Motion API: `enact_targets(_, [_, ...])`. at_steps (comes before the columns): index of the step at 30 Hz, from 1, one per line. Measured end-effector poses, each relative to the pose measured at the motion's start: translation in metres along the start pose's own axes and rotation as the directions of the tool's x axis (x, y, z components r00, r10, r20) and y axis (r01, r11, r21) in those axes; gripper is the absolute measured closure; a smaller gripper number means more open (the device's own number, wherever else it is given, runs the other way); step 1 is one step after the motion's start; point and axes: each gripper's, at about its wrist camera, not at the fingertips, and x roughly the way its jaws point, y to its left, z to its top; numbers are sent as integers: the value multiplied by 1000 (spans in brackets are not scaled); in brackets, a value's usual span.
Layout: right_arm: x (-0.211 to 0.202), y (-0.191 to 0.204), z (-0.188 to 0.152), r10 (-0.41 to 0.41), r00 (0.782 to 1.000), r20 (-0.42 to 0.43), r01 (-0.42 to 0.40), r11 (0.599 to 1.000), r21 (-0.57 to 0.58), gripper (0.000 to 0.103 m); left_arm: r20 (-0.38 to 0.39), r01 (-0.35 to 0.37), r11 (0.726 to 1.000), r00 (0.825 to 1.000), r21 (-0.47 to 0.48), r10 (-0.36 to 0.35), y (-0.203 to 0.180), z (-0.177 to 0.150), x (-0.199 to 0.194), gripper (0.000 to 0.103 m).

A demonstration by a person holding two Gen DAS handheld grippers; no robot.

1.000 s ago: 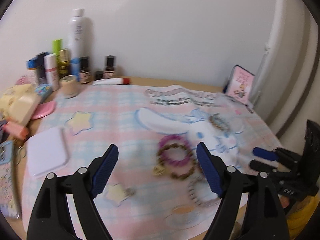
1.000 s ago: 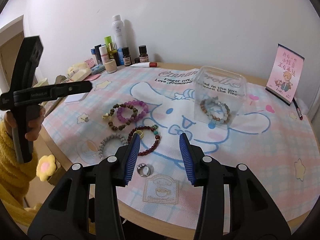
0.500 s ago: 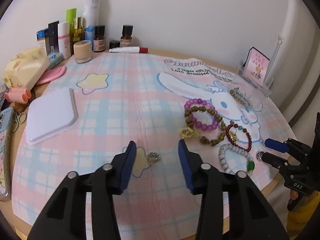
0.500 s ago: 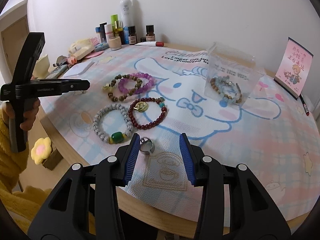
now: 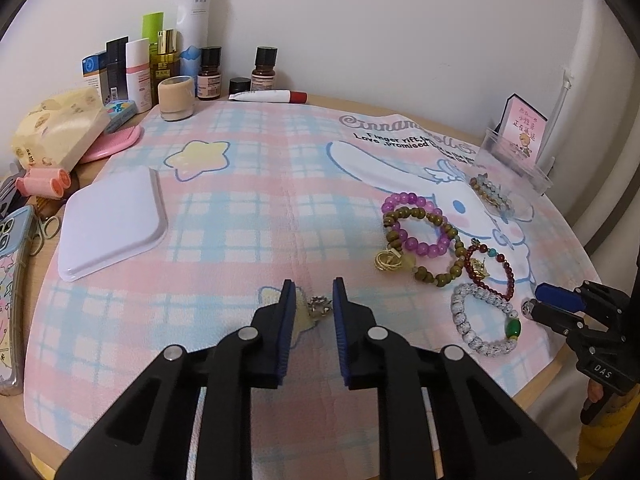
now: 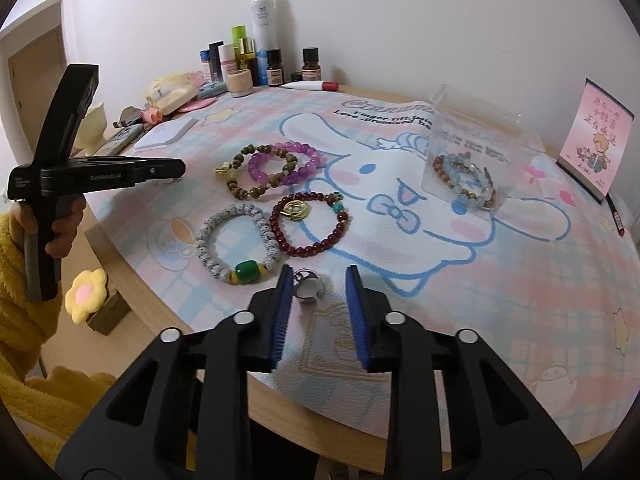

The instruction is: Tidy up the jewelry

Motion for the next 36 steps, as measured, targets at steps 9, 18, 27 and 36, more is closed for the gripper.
enact_targets(9, [1, 1, 2, 12, 1000, -7, -12, 1000, 4, 88, -5, -8, 1000, 1000, -9, 8, 3, 1, 1, 91])
enact_targets(18, [0, -6, 2, 6, 1000, -10, -5, 1000, 27, 100, -5, 3, 1000, 1000, -28, -3, 7, 2, 0, 93])
enact_targets(27, [-3, -9, 4, 2, 1000, 7, -2, 999, 47, 103, 3, -3, 999, 1000, -51, 3, 10, 3, -2, 93])
enact_targets(36, [-10, -6, 2, -1, 999, 35, 1, 1000, 11, 90, 25, 2, 997, 1000, -79, 0, 15, 5, -10, 93])
